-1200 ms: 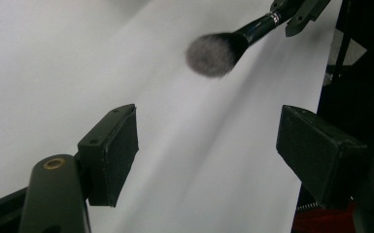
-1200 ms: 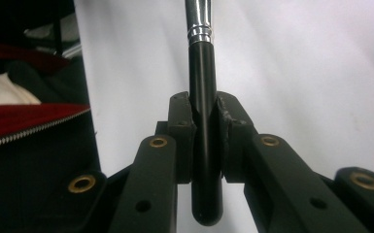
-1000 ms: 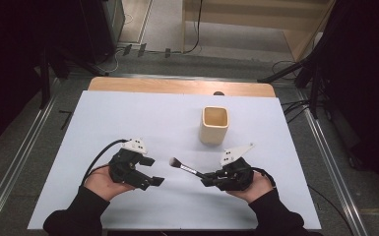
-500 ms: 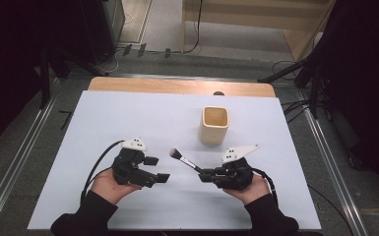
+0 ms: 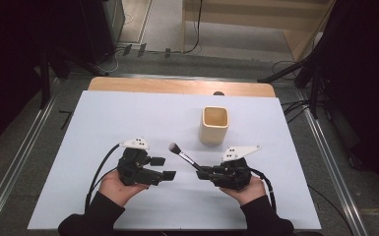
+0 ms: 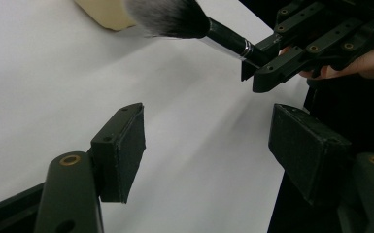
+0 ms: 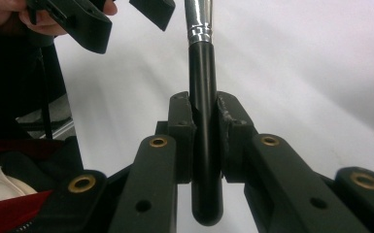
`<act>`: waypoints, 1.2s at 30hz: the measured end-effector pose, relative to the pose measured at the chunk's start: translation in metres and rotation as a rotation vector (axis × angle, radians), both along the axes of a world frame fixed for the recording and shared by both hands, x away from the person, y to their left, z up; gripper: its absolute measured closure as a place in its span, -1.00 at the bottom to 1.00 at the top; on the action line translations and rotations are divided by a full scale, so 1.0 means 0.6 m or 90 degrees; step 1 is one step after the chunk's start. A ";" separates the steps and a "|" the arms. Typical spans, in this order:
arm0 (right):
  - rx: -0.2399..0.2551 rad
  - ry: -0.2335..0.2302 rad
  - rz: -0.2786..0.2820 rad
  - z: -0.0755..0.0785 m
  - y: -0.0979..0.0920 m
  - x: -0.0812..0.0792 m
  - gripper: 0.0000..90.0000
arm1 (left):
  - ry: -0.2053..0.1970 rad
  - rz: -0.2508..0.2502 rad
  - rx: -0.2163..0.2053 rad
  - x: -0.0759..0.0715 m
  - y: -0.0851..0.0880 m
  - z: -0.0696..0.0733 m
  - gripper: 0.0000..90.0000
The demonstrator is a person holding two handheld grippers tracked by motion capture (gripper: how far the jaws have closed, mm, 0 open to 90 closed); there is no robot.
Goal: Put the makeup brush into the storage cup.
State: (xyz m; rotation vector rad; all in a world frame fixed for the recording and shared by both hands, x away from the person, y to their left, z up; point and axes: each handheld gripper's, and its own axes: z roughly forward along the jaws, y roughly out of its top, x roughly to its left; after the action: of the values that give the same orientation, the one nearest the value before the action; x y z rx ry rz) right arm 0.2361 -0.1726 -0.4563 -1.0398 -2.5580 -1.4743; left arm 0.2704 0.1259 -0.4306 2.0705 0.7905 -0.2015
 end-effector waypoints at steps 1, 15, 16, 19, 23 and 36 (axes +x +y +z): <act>0.000 -0.003 0.000 0.000 0.001 0.000 0.77 | 0.001 0.003 -0.003 0.000 -0.001 0.000 -0.34; 0.015 -0.005 -0.016 -0.001 0.009 -0.002 0.76 | 0.029 0.047 -0.065 0.005 -0.008 -0.004 -0.25; 0.017 -0.006 -0.019 -0.001 0.009 -0.002 0.77 | 0.026 0.052 -0.069 0.005 -0.009 -0.004 -0.26; 0.019 -0.006 -0.030 -0.001 0.011 -0.003 0.76 | 0.017 0.062 -0.071 0.005 -0.014 -0.003 -0.25; 0.019 -0.012 -0.049 0.000 0.016 -0.006 0.76 | 0.014 0.075 -0.075 0.005 -0.019 -0.003 -0.21; 0.009 -0.030 -0.100 -0.001 0.037 -0.023 0.76 | 0.012 0.105 -0.080 0.003 -0.031 -0.004 -0.16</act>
State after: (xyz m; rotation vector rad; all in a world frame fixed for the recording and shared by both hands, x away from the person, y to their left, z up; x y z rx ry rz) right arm 0.2220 -0.1506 -0.4569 -1.2442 -2.5460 -1.5674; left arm 0.2725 0.1071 -0.4330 1.8785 0.9320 -0.1757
